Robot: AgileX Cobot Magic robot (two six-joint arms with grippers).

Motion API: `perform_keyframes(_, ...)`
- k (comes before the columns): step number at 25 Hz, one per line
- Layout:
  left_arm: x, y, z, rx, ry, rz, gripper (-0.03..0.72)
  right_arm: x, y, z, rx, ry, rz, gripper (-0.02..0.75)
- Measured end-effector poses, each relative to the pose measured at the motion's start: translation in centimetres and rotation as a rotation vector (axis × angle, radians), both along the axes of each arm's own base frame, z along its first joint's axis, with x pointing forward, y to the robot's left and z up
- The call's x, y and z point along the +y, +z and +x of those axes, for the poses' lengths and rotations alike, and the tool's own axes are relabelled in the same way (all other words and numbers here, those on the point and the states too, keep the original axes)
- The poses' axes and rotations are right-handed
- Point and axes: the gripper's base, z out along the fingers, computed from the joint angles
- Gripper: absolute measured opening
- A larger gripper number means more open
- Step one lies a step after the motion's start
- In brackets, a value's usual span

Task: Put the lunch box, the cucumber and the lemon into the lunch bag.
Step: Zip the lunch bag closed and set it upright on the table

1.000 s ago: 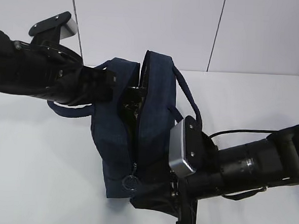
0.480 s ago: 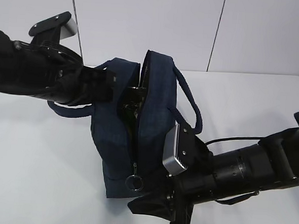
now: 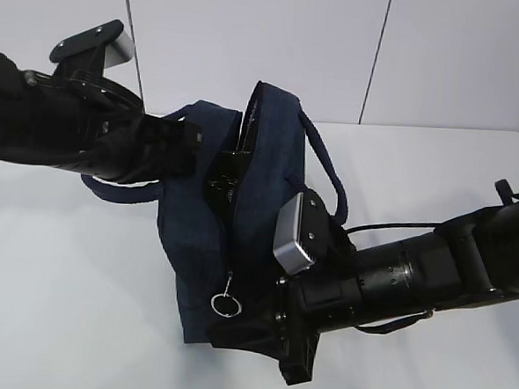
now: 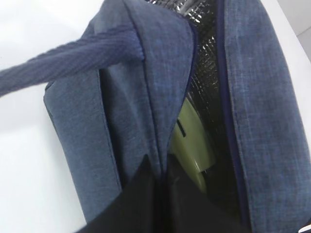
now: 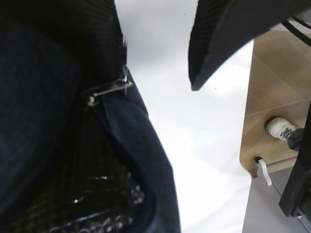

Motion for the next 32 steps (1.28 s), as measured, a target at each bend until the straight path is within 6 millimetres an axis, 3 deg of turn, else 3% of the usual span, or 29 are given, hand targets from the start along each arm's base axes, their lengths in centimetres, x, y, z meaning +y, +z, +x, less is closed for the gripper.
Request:
perform_keyframes(11,0.0,0.0,0.0,-0.001,-0.001,0.001,-0.003,1.2,-0.1,-0.8,0.133,-0.023,0.0,0.329)
perform_keyframes(21,0.0,0.0,0.0,-0.001,-0.001,0.001,-0.003,1.2,-0.1,-0.8,0.142,-0.031,-0.005,0.253)
perform_keyframes(32,0.0,0.0,0.0,-0.001,-0.001,0.001,-0.003,0.3,-0.1,0.2,0.197,-0.109,-0.007,0.246)
